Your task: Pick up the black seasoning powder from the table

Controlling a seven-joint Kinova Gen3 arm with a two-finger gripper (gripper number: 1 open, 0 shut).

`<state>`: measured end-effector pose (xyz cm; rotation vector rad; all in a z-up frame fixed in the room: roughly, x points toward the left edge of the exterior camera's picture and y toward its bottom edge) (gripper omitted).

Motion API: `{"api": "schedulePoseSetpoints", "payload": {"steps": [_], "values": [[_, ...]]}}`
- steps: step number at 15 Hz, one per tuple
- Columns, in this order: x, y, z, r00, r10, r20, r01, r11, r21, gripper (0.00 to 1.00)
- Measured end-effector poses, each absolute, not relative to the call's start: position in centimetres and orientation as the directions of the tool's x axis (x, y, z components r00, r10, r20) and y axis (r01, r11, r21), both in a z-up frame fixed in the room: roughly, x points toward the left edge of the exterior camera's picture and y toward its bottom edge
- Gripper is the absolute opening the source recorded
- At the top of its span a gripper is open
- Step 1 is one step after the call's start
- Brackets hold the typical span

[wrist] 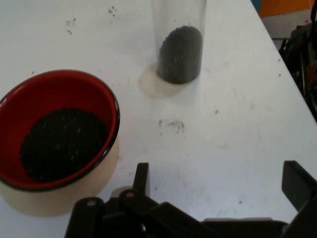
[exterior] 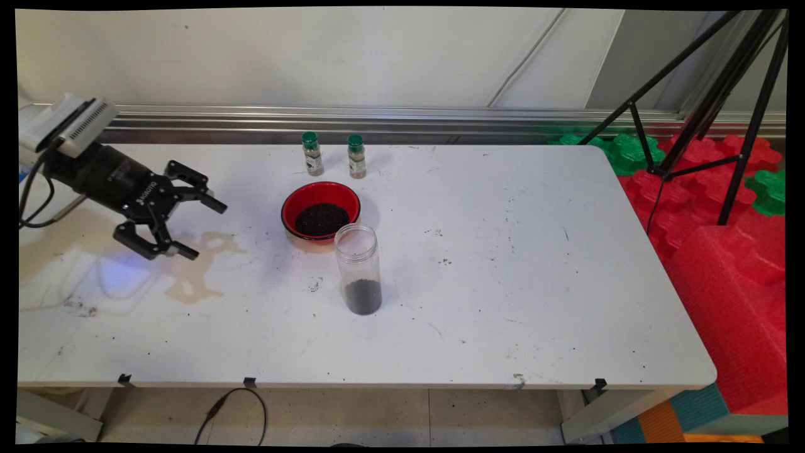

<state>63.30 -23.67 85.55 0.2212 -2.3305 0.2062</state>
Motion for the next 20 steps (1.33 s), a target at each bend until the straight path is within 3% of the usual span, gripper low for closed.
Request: {"api": "schedulePoseSetpoints", "payload": {"steps": [9,20], "values": [[59.1,-24.2,84.2,-0.649,-0.128,0.750,-0.238,0.971,-0.040,1.00],[52.7,-25.8,79.4,-0.583,-0.132,0.802,-0.246,0.969,-0.020,1.00]]}}
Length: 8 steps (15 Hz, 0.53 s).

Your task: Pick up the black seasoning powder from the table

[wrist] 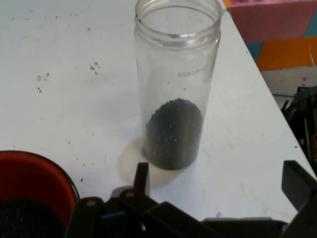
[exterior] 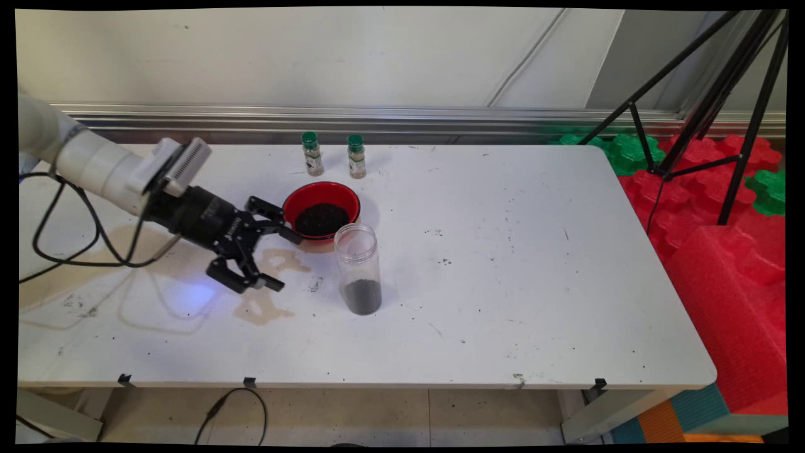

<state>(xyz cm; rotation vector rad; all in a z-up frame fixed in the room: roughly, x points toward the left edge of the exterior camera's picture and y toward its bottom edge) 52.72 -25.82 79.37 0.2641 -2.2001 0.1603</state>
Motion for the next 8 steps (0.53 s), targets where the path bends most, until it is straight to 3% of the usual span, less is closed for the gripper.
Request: {"api": "schedulePoseSetpoints", "payload": {"steps": [8], "values": [[49.6,-27.6,75.4,-0.544,-0.099,0.833,-0.248,0.968,-0.047,1.00]]}}
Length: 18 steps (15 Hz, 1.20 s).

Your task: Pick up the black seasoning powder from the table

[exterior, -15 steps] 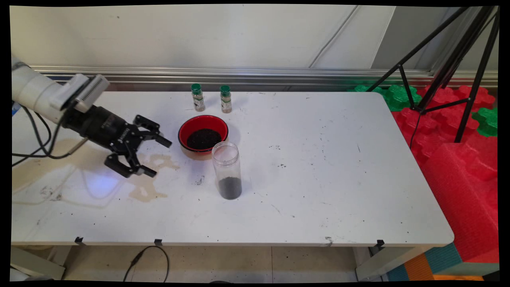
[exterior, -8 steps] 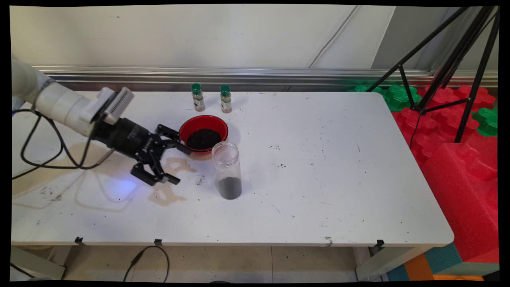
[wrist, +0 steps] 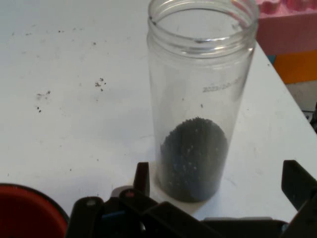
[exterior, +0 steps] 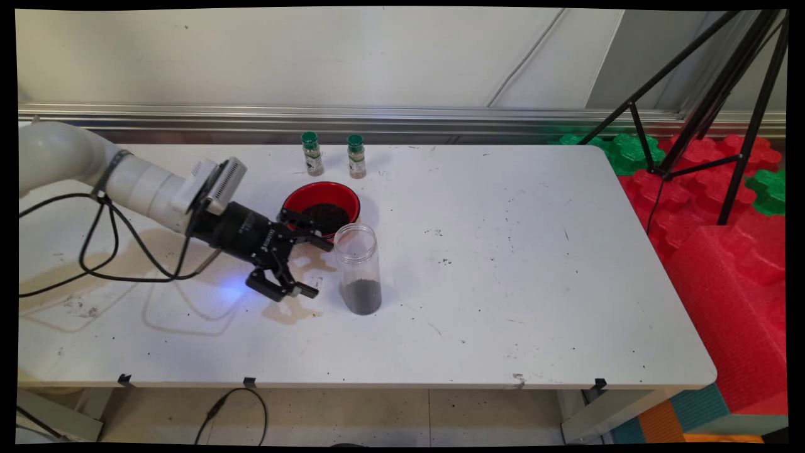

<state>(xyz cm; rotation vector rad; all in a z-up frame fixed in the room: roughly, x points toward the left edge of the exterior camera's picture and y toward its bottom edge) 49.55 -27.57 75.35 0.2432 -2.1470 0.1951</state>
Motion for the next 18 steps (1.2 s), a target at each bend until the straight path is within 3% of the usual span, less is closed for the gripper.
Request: {"api": "schedulePoseSetpoints", "payload": {"steps": [18], "values": [[44.5,-30.2,70.3,-0.437,-0.105,0.893,-0.273,0.962,-0.021,1.00]]}}
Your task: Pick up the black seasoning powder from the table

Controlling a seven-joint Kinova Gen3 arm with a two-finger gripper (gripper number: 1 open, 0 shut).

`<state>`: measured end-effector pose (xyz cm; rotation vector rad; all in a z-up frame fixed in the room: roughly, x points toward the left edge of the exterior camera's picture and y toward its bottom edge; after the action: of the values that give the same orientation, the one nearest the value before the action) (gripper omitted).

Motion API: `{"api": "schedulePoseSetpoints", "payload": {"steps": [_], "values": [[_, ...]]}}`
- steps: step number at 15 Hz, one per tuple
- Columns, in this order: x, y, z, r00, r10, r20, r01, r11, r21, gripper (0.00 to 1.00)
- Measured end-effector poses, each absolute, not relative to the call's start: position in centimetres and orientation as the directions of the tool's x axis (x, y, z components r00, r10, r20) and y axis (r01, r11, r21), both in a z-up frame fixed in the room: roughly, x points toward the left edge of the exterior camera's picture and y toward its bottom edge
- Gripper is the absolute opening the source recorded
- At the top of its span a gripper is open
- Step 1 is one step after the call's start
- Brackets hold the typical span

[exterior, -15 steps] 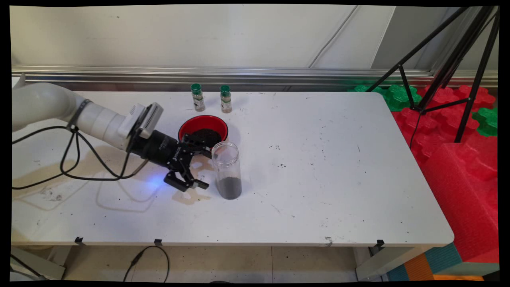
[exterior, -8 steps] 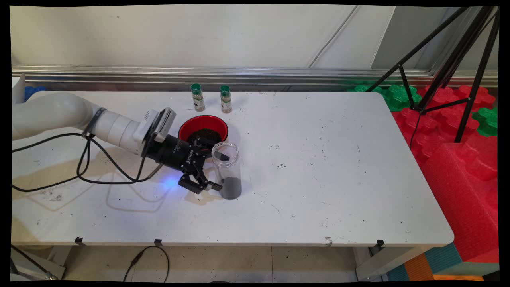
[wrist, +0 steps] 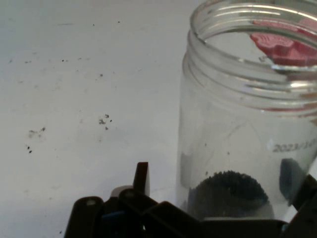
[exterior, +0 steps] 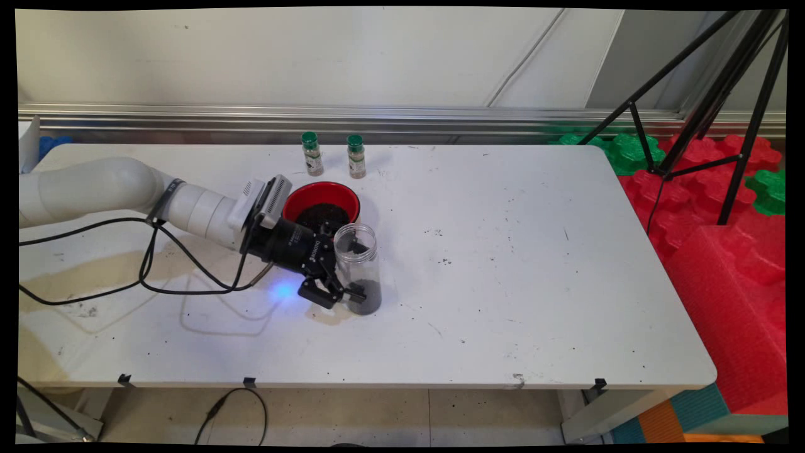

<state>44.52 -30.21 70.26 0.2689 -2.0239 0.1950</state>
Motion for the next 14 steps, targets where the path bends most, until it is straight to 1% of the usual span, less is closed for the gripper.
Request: {"api": "schedulePoseSetpoints", "payload": {"steps": [14], "values": [[42.7,-31.1,69.6,-0.398,-0.117,0.910,-0.291,0.957,-0.004,1.00]]}}
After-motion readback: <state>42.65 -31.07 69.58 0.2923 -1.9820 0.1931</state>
